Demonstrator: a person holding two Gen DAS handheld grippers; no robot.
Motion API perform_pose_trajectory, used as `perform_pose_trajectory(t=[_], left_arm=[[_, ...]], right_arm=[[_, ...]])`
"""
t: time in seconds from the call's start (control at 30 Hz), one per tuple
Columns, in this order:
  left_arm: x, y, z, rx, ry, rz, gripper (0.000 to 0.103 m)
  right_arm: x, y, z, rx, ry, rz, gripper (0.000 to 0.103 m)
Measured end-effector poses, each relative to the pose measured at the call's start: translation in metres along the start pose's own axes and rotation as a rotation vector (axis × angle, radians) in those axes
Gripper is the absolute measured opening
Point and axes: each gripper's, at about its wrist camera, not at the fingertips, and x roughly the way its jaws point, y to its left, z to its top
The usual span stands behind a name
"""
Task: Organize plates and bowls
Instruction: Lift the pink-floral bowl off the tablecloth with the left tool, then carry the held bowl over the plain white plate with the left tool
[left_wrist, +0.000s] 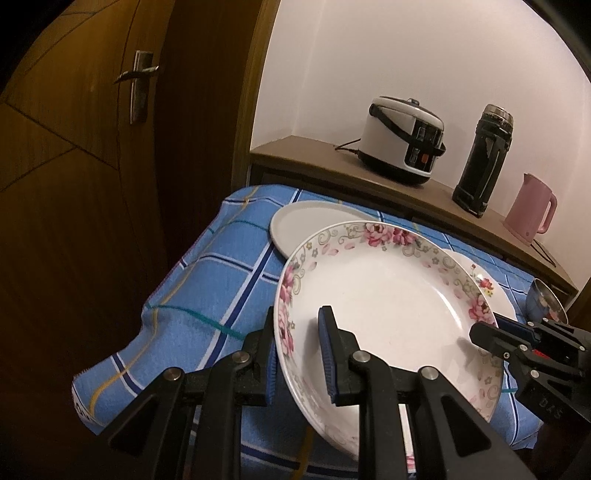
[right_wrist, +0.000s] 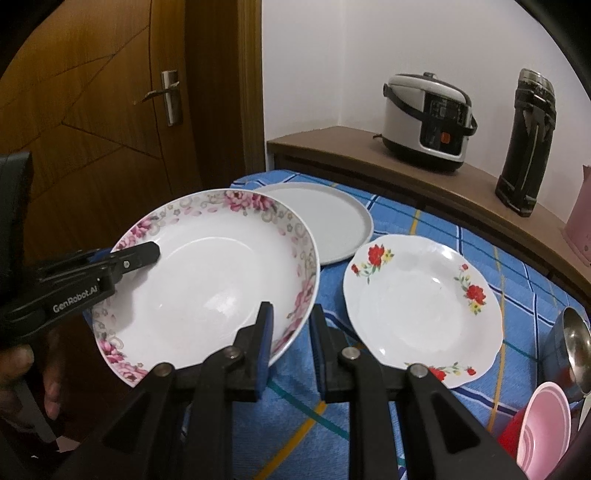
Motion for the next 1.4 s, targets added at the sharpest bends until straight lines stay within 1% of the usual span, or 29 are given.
perform_pose_trajectory(t=[0.3,0.5,0.77,0.93,1.1,1.23,1.4], left_arm=[[-0.001,-0.005,0.018,0.015,-0.041,-0.006,0.022],[-0.007,-0.008,0.036,0.028,-0.097,-0.002,0.022],[-0.011,-0.013,0.058,0.044,-0.148,-0.010,0.022],[-0.009,-0.018,0.068,0.057,-0.158,-0.011,0.022],[-0.004,-0.021,0.079,0.059,-0.179,-0.003,0.022],[0.003,-0.023,0.090,0.063,-0.199,0.006,0.022],[0.014,-0.024,0.100,0.062,-0.220,0.013,0.022]], right_arm=[[-0.007,-0.006,0.016,0.003,-0.043,-0.006,0.020],[-0.012,-0.008,0.032,-0.002,-0.083,-0.014,0.020],[-0.019,-0.011,0.055,-0.003,-0.139,-0.034,0.020],[-0.020,-0.016,0.070,-0.004,-0.172,-0.051,0.020],[-0.013,-0.019,0.083,-0.006,-0.190,-0.063,0.020],[-0.003,-0.025,0.091,0.019,-0.196,-0.061,0.020],[0.007,-0.033,0.101,0.052,-0.228,-0.055,0.020]])
